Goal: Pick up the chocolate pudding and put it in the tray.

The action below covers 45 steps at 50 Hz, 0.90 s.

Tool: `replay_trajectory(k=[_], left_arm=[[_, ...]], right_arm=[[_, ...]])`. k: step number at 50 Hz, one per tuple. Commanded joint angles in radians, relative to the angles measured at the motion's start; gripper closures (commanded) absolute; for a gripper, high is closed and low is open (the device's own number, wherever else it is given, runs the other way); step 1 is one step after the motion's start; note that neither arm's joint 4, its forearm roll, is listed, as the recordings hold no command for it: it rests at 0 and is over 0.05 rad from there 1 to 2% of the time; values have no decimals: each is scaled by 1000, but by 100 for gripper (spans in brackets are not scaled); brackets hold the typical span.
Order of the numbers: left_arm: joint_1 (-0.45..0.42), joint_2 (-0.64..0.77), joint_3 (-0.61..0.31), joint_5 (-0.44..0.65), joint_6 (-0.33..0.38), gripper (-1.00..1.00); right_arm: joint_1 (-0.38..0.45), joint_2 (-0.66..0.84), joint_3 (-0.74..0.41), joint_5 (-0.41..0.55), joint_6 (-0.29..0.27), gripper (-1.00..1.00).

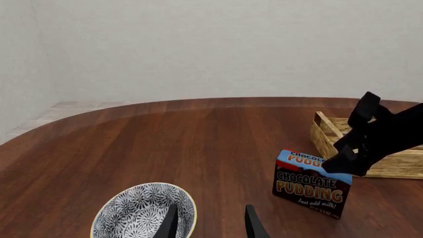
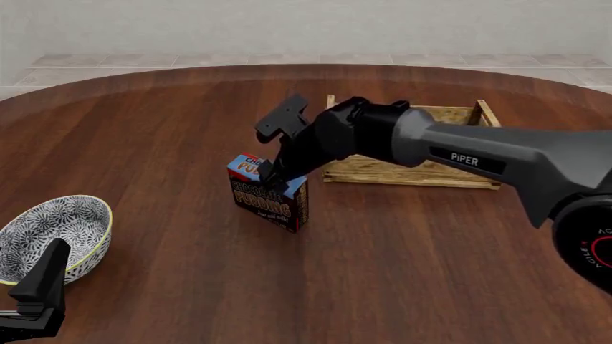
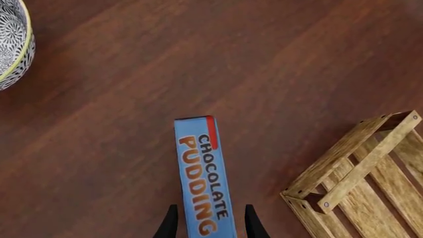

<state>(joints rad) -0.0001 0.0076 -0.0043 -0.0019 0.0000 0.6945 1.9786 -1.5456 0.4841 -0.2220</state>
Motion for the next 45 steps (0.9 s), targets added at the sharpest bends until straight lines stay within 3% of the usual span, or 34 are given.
replay_trajectory(k=[1,45], left_arm=[[0,0,0,0,0,-100],[0,0,0,0,0,-100]], right_arm=[[3,6,4,-5,5,-100],[5,27,17,-24,17,-100]])
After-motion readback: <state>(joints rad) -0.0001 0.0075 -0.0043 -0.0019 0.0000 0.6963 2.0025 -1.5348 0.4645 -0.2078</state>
